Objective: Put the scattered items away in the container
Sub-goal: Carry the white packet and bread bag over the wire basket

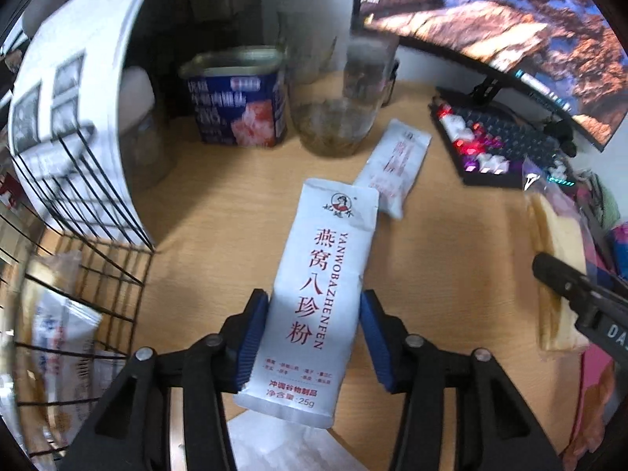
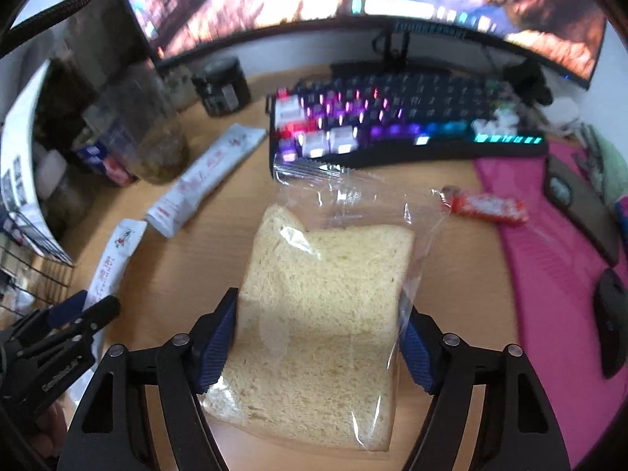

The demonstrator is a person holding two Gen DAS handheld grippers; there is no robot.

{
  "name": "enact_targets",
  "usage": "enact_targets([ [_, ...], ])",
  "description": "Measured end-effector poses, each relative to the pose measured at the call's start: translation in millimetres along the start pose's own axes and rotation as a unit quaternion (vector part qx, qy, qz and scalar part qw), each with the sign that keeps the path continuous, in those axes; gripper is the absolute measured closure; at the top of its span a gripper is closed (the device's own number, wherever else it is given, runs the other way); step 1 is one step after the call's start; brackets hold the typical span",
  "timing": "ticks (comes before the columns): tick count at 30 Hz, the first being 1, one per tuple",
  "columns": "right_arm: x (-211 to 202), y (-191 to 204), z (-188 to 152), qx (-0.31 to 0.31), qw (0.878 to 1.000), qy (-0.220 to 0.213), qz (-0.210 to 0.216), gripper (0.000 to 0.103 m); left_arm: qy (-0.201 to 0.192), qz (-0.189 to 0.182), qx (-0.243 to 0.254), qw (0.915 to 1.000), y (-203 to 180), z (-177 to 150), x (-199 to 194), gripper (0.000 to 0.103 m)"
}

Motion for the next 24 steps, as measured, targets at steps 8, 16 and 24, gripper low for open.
enact_targets([
  [8,-72,30,27,-0.021,0.997,-0.072,0.032,0.028,-0.084,0.012,-0.003,0.9964,0,33,-94,0.049],
  [16,-159,88,37,-0.061,0.985,-0.144,0.076,0.028,-0.165,0.046,-0.034,0.9846,45,39,-197,0.049],
  [24,-215,181,18,-0.116,0.968,-0.179,0.129,0.028,-0.202,0.1,-0.08,0.9711,128,11,-264,0.049],
])
Point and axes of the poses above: each gripper's, at about its wrist camera, not at the fingertips, and x roughly the way its jaws point, y to its left, z to its top, the point moved 10 cm from there along x, roughly the way its jaws point
